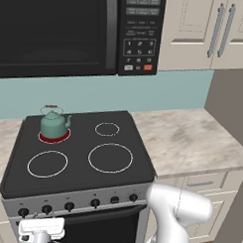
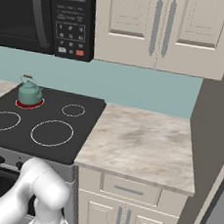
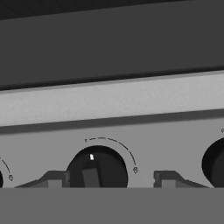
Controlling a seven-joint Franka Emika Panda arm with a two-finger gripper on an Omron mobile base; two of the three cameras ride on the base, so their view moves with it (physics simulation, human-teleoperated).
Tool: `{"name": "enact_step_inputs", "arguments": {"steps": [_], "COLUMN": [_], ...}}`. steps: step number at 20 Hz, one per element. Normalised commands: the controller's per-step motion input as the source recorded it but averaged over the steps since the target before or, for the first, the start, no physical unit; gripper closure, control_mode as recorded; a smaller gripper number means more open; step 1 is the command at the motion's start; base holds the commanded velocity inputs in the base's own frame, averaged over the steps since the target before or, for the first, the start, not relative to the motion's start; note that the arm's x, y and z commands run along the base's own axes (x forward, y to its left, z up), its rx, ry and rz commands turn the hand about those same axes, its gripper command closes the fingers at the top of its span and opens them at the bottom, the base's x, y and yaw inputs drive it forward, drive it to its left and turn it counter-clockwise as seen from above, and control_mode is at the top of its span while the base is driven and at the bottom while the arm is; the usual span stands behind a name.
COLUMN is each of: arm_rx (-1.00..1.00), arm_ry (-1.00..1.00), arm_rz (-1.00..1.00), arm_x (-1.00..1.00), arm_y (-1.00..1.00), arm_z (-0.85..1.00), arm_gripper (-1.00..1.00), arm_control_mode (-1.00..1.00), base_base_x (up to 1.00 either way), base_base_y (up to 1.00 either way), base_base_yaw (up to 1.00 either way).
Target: The kettle is done boiling. Turn off the stove, then wait for 300 timesteps before moving the kettle to the dining table.
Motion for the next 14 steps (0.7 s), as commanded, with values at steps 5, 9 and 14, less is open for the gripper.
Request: {"name": "enact_step_inputs", "arguments": {"steps": [5,9,14], "arm_rx": [0.00,0.00,0.00], "arm_ry": [0.00,0.00,0.00], "arm_rz": [0.01,0.01,0.01], "arm_x": [0.00,0.01,0.05], "arm_y": [-0.01,0.00,0.00], "arm_z": [0.00,0.00,0.00], "arm_gripper": [1.00,1.00,1.00], "arm_control_mode": [-1.00,-1.00,-1.00], "base_base_x": [0.00,0.00,0.00], "base_base_y": [0.00,0.00,0.00], "base_base_yaw": [0.00,0.00,0.00]}}
